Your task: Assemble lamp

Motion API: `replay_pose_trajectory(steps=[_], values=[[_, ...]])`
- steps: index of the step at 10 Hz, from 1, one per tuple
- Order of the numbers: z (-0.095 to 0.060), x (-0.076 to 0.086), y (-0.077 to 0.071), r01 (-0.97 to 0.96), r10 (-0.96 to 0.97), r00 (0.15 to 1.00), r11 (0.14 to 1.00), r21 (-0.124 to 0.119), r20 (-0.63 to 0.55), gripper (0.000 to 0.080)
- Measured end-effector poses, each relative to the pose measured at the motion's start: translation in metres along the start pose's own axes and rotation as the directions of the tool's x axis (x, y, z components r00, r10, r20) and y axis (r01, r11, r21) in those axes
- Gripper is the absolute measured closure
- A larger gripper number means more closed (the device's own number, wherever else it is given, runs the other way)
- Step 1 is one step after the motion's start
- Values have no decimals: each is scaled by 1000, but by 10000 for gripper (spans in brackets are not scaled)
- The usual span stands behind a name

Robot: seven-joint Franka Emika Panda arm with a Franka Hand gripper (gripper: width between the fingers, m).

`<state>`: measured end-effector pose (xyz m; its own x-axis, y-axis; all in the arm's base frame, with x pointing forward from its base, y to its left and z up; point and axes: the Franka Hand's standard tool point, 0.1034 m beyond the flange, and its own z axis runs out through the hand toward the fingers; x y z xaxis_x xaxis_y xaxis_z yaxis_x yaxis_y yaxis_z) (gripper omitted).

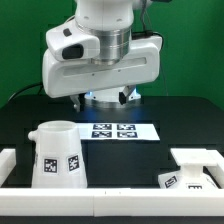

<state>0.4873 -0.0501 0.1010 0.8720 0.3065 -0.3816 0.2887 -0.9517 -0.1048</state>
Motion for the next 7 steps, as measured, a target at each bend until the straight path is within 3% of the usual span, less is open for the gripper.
replay_pose_trajectory(steps=[1, 2, 3, 4, 5, 6, 7], values=[[2, -2, 5, 50, -50, 999, 999, -20, 9, 101], [6, -6, 14, 96, -94, 995, 993, -71, 29, 101], [10, -10, 17, 153, -152, 988, 977, -148, 22, 101], [18, -14, 20, 270, -273, 962, 949, -166, 5, 101], [26, -19, 33, 353, -357, 934, 921, -163, 5, 101], [27, -22, 39, 432, -431, 902, 894, -118, 35, 101], [26, -19, 39, 483, -482, 875, 866, -127, 41, 101]])
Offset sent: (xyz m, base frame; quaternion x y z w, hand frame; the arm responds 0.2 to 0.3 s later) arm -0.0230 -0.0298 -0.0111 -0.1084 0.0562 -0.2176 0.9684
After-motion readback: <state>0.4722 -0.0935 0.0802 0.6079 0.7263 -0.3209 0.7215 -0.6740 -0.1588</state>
